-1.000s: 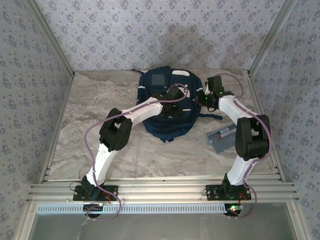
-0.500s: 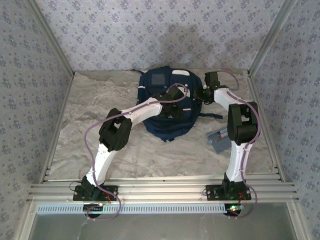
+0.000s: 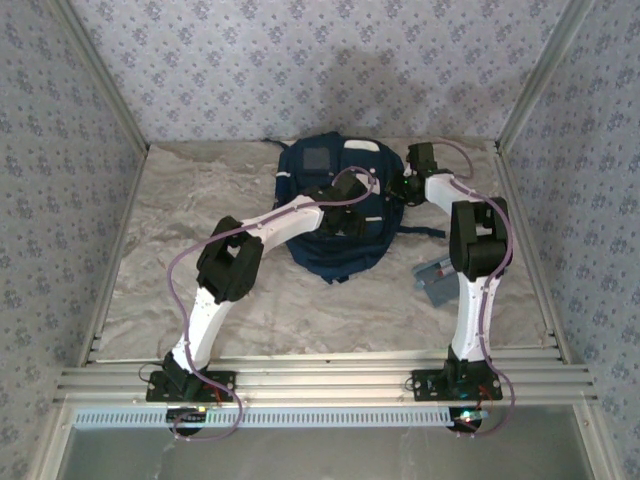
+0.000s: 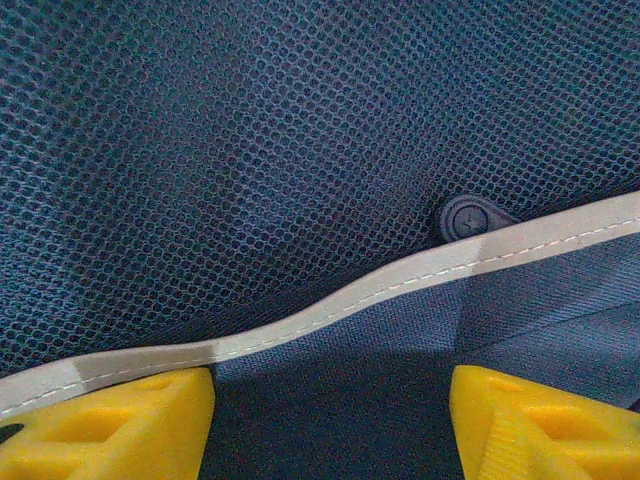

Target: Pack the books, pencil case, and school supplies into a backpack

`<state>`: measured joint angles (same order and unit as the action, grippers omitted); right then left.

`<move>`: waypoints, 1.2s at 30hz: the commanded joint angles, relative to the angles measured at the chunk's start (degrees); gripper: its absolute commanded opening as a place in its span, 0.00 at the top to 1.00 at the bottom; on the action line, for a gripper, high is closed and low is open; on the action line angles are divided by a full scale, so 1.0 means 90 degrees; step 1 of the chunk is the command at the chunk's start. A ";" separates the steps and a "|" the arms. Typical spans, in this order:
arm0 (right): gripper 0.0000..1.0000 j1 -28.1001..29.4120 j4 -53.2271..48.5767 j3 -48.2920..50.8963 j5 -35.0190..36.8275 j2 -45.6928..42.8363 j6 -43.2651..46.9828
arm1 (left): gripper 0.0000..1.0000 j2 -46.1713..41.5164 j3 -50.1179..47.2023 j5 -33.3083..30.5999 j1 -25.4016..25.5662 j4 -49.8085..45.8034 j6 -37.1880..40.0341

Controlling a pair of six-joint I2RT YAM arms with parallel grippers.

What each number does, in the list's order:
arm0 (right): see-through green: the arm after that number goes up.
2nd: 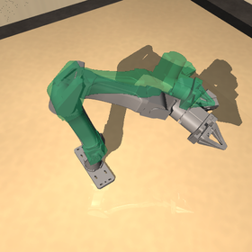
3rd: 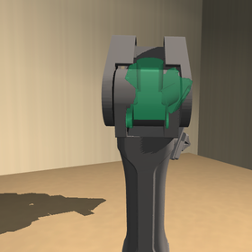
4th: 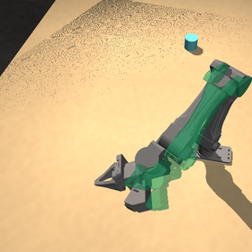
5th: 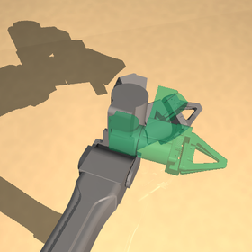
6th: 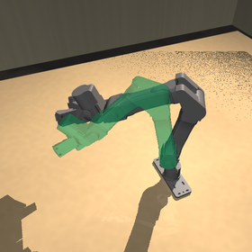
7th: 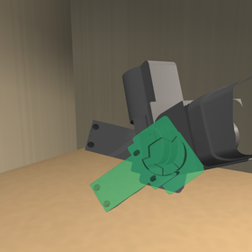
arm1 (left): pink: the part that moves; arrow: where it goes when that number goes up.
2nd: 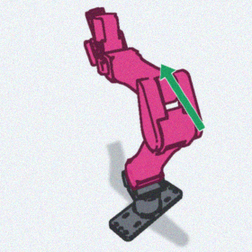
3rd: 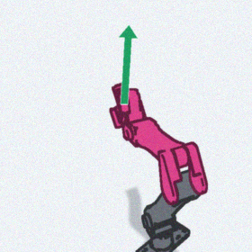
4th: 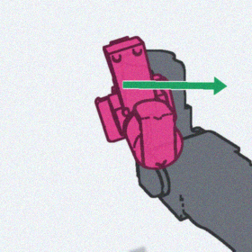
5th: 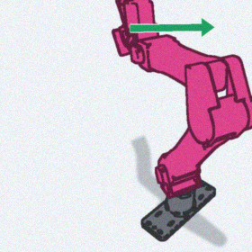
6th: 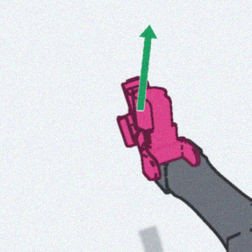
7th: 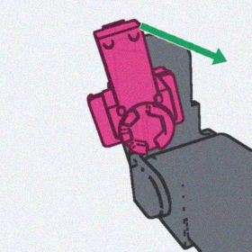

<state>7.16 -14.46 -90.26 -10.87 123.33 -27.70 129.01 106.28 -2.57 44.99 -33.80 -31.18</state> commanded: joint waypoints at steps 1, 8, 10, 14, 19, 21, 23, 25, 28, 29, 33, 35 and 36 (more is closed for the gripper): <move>0.83 0.0078 0.0051 0.0126 -0.0267 -0.0174 -0.0026 | 0.36 0.0089 -0.0084 0.0166 -0.0048 0.0016 -0.0082; 1.00 0.0251 -0.0075 0.0565 0.0309 -0.0731 0.0616 | 0.36 0.0319 0.0214 0.0180 -0.0111 -0.0005 -0.0129; 1.00 0.0354 -0.0161 0.0742 0.0476 -0.0904 0.0902 | 0.36 0.0450 0.0393 0.0168 -0.0135 -0.0021 -0.0169; 1.00 0.0683 -0.0289 0.1314 0.0923 -0.1316 0.1694 | 0.36 0.0652 0.0753 0.0196 -0.0167 -0.0048 -0.0198; 1.00 0.0936 -0.0158 0.2258 0.0973 -0.1929 0.2425 | 0.36 0.0784 0.0974 0.0178 -0.0194 -0.0118 -0.0129; 1.00 0.0916 0.0075 0.2690 0.0722 -0.2189 0.2477 | 0.36 0.0825 0.1004 0.0168 -0.0218 -0.0138 -0.0128; 1.00 0.1003 0.0130 0.2919 0.0598 -0.2466 0.2502 | 0.36 0.0868 0.0994 0.0191 -0.0245 -0.0131 -0.0163; 1.00 0.1190 0.0231 0.3096 0.0585 -0.2690 0.2517 | 0.36 0.0897 0.0956 0.0224 -0.0249 -0.0113 -0.0211; 1.00 0.1396 0.0468 0.3311 0.0716 -0.2802 0.2382 | 0.36 0.0855 0.0848 0.0299 -0.0247 -0.0055 -0.0290; 1.00 0.1380 0.0468 0.3310 0.0795 -0.2765 0.2297 | 0.36 0.0795 0.0802 0.0345 -0.0258 -0.0038 -0.0304; 1.00 0.1285 0.0508 0.3324 0.0824 -0.2790 0.1955 | 0.35 0.0289 0.0667 0.0414 -0.0306 -0.0189 -0.0203; 1.00 0.1304 0.0606 0.3407 0.0741 -0.2973 0.1829 | 0.35 -0.0082 0.0645 0.0517 -0.0387 -0.0367 -0.0145; 1.00 0.1321 0.0648 0.3448 0.0723 -0.3043 0.1772 | 0.35 -0.0280 0.0642 0.0561 -0.0434 -0.0402 -0.0133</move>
<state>18.13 -9.13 -60.16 0.14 99.13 -9.37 131.66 112.81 -1.41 41.43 -37.50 -32.84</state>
